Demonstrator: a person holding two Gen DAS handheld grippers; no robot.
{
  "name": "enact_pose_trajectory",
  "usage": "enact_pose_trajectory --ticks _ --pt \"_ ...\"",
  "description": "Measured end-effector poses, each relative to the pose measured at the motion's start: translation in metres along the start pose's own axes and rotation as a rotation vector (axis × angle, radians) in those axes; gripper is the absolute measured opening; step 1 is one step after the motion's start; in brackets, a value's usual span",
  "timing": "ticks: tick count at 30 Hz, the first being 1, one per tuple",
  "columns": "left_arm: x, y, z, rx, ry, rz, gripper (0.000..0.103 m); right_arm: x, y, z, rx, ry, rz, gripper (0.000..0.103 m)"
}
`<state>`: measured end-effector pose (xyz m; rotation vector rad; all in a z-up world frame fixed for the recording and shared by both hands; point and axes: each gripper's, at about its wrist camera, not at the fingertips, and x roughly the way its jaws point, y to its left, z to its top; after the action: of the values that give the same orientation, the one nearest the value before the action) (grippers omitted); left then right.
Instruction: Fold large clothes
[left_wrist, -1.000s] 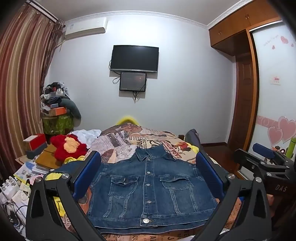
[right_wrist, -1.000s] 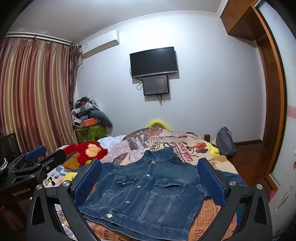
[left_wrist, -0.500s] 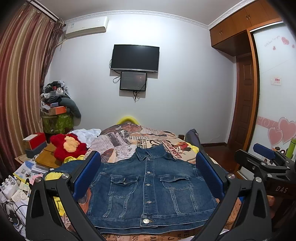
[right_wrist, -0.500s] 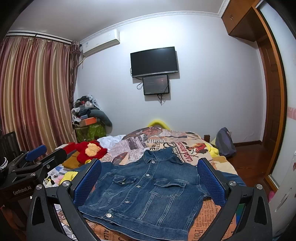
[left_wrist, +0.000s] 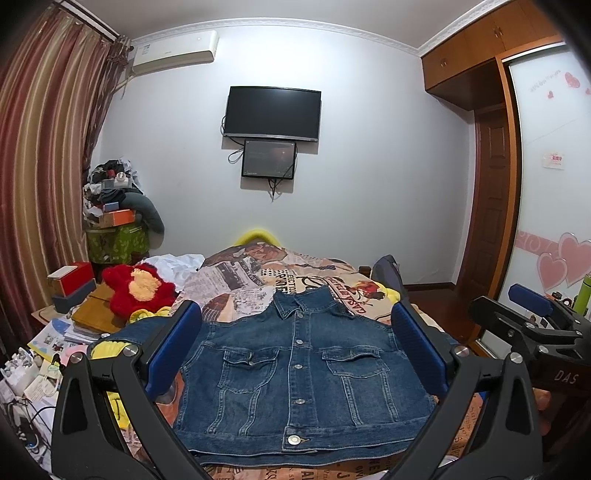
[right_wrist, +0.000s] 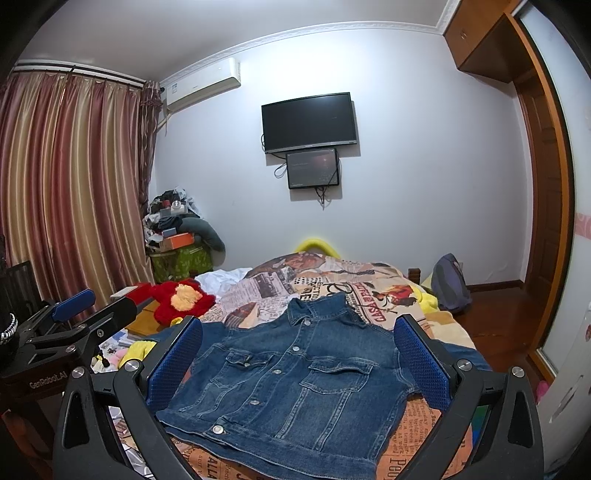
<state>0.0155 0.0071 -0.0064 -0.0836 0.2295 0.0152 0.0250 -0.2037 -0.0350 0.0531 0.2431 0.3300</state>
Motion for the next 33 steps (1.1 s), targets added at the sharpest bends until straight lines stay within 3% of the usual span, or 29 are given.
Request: enact_pose_trajectory --ticks 33 --pt "-0.0003 0.0007 0.0019 -0.001 0.005 -0.002 0.103 0.001 0.0 0.002 -0.001 0.005 0.0 0.103"
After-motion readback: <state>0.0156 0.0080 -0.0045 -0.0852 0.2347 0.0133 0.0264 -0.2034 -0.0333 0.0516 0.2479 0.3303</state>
